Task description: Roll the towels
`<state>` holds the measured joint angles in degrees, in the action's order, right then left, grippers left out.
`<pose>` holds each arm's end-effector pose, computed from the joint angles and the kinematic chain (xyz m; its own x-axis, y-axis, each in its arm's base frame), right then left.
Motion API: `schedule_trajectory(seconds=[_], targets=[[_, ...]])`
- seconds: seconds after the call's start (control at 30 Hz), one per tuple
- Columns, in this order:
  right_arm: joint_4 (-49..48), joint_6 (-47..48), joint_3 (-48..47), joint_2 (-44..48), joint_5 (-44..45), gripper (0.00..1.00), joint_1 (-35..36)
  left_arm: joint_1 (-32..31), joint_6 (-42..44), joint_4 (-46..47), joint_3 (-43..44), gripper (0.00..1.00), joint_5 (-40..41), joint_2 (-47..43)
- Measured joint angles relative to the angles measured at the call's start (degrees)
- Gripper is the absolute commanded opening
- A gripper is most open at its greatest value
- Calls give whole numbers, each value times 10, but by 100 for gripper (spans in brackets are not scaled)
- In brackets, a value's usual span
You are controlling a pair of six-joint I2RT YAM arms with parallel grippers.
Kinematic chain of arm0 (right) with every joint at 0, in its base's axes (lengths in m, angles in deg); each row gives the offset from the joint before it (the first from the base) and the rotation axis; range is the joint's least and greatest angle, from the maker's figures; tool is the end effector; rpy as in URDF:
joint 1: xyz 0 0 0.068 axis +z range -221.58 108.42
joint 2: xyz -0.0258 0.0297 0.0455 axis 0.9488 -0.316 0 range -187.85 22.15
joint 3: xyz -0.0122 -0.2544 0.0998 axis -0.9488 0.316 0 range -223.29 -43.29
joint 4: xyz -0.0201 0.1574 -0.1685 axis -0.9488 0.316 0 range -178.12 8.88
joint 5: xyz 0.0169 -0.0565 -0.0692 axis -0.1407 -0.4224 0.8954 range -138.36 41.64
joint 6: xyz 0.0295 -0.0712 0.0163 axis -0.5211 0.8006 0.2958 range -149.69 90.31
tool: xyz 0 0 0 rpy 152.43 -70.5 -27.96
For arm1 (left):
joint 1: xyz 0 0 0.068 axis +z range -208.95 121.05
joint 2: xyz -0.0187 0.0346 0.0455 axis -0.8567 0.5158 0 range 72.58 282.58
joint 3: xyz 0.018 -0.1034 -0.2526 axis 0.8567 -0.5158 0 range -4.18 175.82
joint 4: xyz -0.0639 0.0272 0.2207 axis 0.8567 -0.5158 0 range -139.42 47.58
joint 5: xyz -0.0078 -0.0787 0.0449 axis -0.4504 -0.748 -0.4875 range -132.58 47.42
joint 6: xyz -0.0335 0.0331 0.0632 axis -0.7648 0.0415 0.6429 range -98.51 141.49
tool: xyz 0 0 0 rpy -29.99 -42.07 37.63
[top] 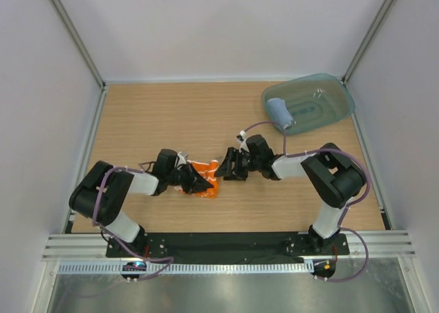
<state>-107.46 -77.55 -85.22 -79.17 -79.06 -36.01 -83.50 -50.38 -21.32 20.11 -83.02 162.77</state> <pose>0.2508 0.2217 0.1356 -0.9577 0.0990 -0.2701 -0.1608 0.5943 0.7880 0.2106 -0.1444 0.1202 -0.8978 -0.3851 0.2137 -0.3806 0.4341 -0.8165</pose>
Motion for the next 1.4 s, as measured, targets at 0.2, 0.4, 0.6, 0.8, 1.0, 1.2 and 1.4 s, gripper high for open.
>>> schedule_trajectory(seconds=[0.2,0.4,0.6,0.8,1.0,1.2,1.4], targets=[[-33,-9,-10,-23,-1,61,11,9,-13,37,-8,0,-19,23],[-69,-20,-19,-50,0,50,26,22,-14,49,-8,1,-37,33],[-82,-27,-20,-65,10,24,33,30,-11,48,-8,11,-48,38],[-24,-21,-49,-62,30,20,38,30,54,-59,24,27,-20,1],[96,2,-95,-45,76,20,43,26,156,-240,77,36,66,-99],[217,26,-132,-21,132,20,51,-56,226,-387,142,38,214,-151],[312,42,-171,-11,180,20,64,-207,257,-465,222,38,382,-171]])
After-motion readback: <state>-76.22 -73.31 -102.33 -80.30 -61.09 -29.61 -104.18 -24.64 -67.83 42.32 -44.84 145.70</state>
